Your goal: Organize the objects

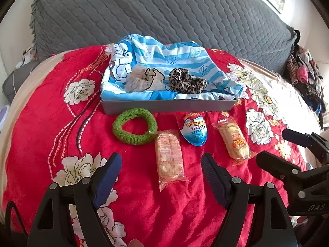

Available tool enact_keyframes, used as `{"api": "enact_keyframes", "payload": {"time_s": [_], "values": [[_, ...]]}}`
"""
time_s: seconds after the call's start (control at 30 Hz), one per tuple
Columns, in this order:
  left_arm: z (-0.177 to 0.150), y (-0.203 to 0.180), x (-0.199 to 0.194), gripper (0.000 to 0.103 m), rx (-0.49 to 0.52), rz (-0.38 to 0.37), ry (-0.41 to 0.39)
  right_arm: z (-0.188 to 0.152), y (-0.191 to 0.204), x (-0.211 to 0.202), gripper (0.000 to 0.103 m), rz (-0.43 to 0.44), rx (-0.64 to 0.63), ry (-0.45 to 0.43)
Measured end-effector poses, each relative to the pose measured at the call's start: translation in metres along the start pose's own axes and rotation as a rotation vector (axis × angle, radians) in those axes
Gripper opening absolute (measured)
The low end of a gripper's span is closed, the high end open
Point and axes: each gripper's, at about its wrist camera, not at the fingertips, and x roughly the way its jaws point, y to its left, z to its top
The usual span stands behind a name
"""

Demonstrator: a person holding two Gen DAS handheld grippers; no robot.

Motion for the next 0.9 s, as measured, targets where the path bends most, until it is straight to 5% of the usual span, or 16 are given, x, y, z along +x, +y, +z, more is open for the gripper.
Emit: {"api": "enact_keyframes", "payload": {"time_s": [0.9], "values": [[-0.003,-0.001,0.034,0.081,0.000,-0.020,0.050,-0.007,-0.011,0.031,0.097,-0.010,0.021,0.065]]}}
